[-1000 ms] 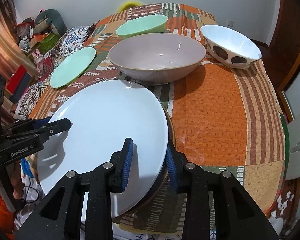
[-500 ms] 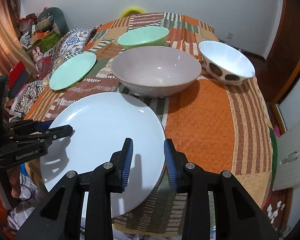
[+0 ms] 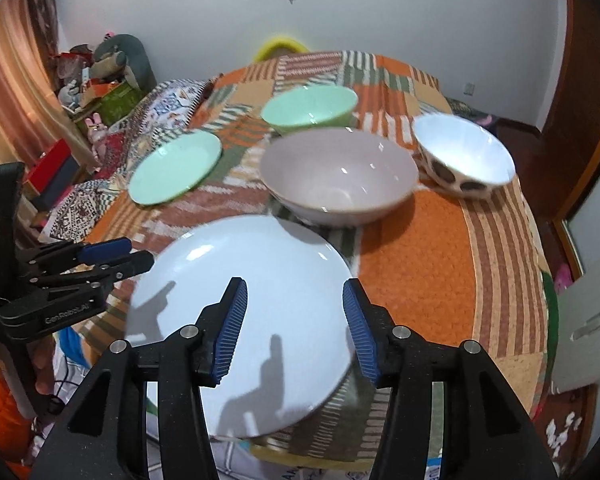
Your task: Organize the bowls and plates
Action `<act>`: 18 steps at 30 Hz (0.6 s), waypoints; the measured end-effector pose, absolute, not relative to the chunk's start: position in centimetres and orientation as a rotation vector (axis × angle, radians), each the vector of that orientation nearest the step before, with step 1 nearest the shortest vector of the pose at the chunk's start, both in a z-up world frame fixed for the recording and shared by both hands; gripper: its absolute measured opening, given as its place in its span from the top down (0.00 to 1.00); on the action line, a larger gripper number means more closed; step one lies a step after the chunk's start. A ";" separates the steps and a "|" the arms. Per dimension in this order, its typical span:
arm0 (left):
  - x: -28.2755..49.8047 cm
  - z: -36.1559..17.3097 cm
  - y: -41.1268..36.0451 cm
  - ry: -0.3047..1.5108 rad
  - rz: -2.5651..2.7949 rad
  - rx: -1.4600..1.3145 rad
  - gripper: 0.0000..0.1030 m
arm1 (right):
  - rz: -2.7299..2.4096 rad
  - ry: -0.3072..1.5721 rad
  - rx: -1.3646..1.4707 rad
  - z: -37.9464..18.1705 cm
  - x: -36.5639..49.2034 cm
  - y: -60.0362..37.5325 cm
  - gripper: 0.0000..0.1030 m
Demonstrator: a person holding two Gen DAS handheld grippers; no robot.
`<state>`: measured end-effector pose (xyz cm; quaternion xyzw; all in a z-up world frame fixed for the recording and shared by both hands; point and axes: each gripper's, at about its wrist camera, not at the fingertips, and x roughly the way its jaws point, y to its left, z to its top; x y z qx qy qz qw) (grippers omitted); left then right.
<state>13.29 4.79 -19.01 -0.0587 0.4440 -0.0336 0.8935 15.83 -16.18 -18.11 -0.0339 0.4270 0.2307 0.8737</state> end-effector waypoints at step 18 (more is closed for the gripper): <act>10.8 -11.0 16.0 0.696 0.176 -0.152 0.23 | 0.677 0.714 -0.070 -13.0 18.3 -7.4 0.47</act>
